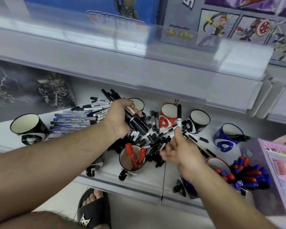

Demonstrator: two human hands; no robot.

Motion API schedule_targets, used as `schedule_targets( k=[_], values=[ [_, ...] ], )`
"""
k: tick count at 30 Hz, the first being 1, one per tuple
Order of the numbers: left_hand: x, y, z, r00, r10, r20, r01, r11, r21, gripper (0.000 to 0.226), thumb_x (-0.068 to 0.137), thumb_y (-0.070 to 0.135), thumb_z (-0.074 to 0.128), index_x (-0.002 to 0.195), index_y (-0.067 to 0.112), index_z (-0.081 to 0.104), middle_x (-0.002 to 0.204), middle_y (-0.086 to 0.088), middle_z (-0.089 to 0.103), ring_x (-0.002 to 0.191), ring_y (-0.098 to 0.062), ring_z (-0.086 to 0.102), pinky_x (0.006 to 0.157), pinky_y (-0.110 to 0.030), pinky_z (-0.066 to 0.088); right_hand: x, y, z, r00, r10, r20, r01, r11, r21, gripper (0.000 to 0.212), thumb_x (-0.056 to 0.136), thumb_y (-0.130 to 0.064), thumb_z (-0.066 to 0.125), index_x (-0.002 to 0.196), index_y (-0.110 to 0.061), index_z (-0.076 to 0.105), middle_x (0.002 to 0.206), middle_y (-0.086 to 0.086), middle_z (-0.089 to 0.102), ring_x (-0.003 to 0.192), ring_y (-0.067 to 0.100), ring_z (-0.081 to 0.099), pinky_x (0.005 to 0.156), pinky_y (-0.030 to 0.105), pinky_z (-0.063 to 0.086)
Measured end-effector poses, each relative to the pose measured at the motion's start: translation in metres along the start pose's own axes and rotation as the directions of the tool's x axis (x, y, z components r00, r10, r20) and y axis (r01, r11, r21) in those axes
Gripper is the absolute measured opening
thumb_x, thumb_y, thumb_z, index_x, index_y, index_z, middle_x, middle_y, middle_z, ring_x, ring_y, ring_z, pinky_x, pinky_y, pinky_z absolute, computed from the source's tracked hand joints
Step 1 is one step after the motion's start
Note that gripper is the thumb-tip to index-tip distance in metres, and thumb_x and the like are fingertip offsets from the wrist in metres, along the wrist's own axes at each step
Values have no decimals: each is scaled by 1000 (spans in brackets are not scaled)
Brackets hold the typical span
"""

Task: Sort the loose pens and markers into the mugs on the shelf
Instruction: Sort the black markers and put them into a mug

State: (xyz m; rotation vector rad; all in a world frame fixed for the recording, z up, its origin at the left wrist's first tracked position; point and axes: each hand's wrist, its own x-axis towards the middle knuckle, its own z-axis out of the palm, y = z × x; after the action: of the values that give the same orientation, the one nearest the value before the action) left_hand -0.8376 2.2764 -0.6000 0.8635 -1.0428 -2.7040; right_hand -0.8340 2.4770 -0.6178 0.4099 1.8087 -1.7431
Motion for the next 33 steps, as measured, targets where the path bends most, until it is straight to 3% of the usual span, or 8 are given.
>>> schedule_targets(
  k=[5,10,16,20,23,27,31,33],
  values=[
    [-18,-27,18,979,-40,199,1,982,189,31,84,-4,49,60,13,59,54,-6,50,48,-17,54,81,-38,48,-9,12,43,960,242,143,-280,776,566,46,103,-43,40,114,-2,58,98,25,72,87,39,73,68,52,59],
    [-27,-40,18,970,-35,240,-26,969,247,18,85,-4,53,76,11,59,62,-7,57,58,-19,57,72,-34,50,-6,5,44,969,220,114,-236,674,700,42,103,-39,43,118,-4,60,104,24,71,92,37,71,84,50,58],
    [-34,-50,12,959,-150,240,80,958,277,36,84,-9,46,67,12,69,66,-6,61,64,-21,58,75,-35,50,-6,10,46,993,116,11,-110,900,421,35,104,-37,42,124,-17,63,105,18,69,103,34,68,68,34,53],
    [-33,-42,-1,941,-282,187,192,900,391,20,77,-2,52,69,9,66,67,-7,57,70,-24,59,78,-33,52,1,25,21,967,-165,-192,182,980,75,28,103,-38,46,109,-20,65,63,-11,59,62,12,54,63,32,46],
    [-33,-39,-11,933,-314,175,214,876,432,11,64,6,60,73,10,64,67,-7,56,69,-24,61,83,-35,50,-8,32,10,925,-362,-114,360,932,-37,20,105,-29,42,93,-25,58,48,-14,39,50,12,34,53,34,34],
    [-36,-43,-15,931,-291,220,163,872,462,11,74,23,69,74,12,67,67,-5,58,70,-24,59,65,-32,54,-27,30,19,878,-478,-11,466,860,-208,14,103,-22,41,92,-25,48,54,-13,44,47,3,36,51,29,33],
    [-42,-45,-6,962,-209,174,94,855,511,17,84,30,66,83,12,65,79,-2,66,79,-17,60,86,-32,45,-32,32,33,779,-609,148,601,659,-451,12,101,-17,45,95,-27,44,59,-9,49,46,3,42,48,28,35],
    [-39,-47,-5,968,-205,147,109,866,489,15,89,24,65,79,13,62,71,-2,66,66,-15,65,73,-26,52,-32,31,35,716,-631,298,666,492,-561,10,101,-20,44,100,-29,46,66,-12,46,54,3,43,54,29,34]
  ],
)
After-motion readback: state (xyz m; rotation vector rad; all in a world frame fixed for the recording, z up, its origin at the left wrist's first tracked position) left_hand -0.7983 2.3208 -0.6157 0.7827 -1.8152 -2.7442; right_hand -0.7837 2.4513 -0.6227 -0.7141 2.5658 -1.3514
